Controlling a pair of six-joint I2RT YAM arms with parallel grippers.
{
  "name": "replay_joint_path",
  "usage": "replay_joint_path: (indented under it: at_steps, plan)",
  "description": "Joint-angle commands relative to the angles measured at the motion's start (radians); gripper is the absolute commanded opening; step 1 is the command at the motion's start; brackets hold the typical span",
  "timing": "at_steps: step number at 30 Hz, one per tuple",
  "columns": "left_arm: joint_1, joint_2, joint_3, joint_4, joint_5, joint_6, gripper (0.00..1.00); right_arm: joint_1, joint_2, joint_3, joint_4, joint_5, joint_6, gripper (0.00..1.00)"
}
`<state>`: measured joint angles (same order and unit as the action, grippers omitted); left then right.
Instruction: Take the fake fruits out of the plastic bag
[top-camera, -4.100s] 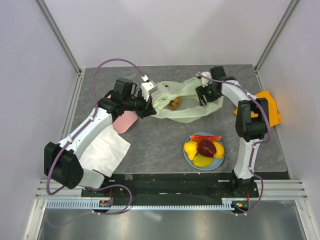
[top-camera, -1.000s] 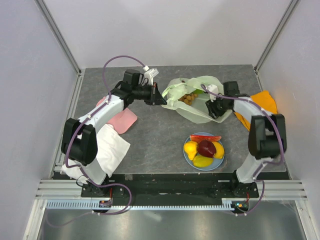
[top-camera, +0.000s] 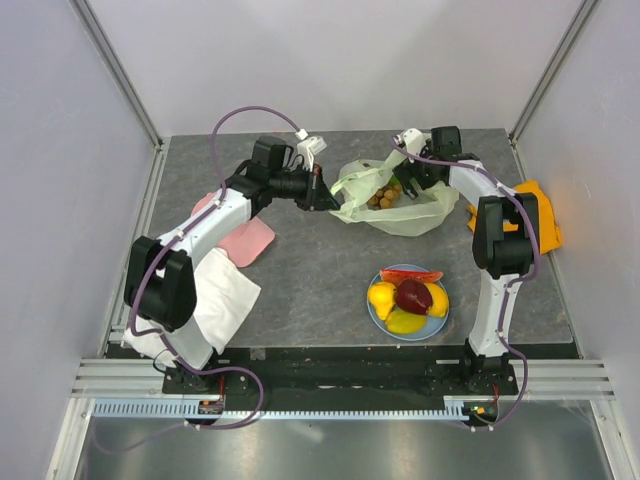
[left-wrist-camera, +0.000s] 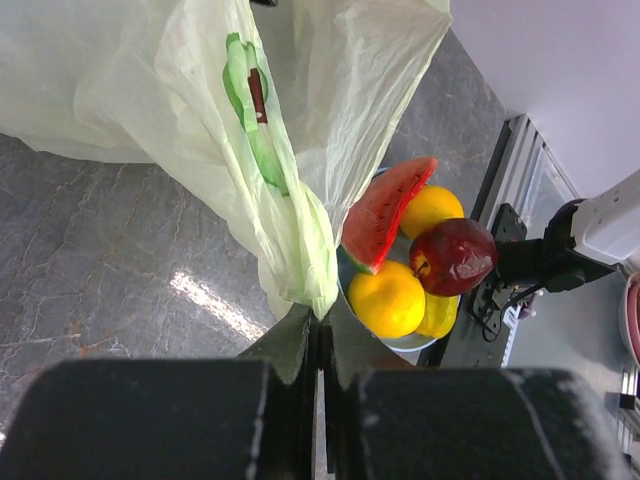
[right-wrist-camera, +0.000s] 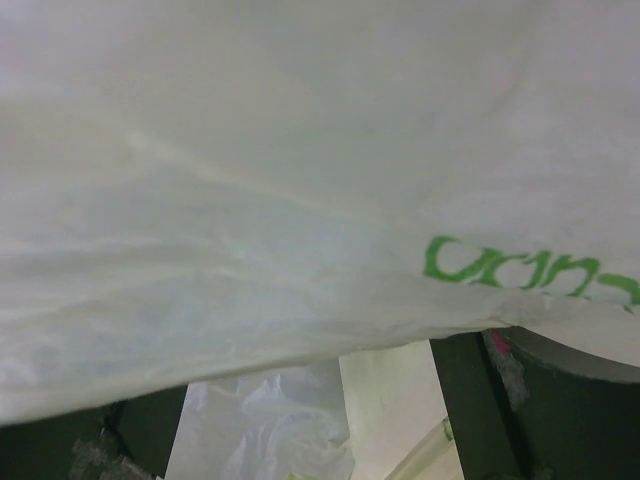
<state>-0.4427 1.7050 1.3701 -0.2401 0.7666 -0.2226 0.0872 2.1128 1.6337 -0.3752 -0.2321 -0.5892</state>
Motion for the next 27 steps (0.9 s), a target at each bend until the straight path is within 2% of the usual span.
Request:
replay_joint_path:
  at_steps: [1,6,9,12,14,15,20,22,24,27]
  plan:
    - [-0.022,0.007,0.027,-0.007,0.037,0.057,0.02,-0.003,0.012,0.035,0.094,-0.059,0.061,0.98]
    - [-0.045,0.008,0.024,-0.036,0.060,0.085,0.01,-0.001,0.105,0.120,0.101,-0.072,0.182,0.98]
    - [-0.053,-0.002,0.017,-0.053,0.048,0.100,0.02,-0.007,0.109,0.166,0.032,0.002,0.210,0.98]
    - [-0.056,-0.028,0.009,-0.076,-0.002,0.149,0.02,-0.064,-0.031,0.025,0.004,0.028,0.227,0.98]
    - [-0.057,-0.034,0.014,-0.082,-0.022,0.186,0.02,-0.124,-0.127,-0.162,0.004,0.042,0.223,0.98]
    - [-0.059,-0.030,0.018,-0.082,-0.048,0.190,0.02,-0.153,-0.230,-0.275,0.002,0.046,0.220,0.98]
    - [-0.065,0.019,0.095,-0.080,-0.055,0.178,0.02,-0.185,-0.538,-0.523,-0.106,0.066,0.194,0.98]
    - [-0.076,0.044,0.113,-0.074,-0.047,0.161,0.02,-0.182,-0.687,-0.627,-0.131,-0.013,0.172,0.98]
    - [-0.085,0.057,0.133,-0.068,-0.043,0.158,0.02,-0.176,-0.778,-0.681,-0.116,-0.071,0.157,0.98]
    - [-0.103,0.079,0.153,-0.064,-0.033,0.154,0.02,-0.156,-0.742,-0.675,-0.073,-0.082,0.189,0.98]
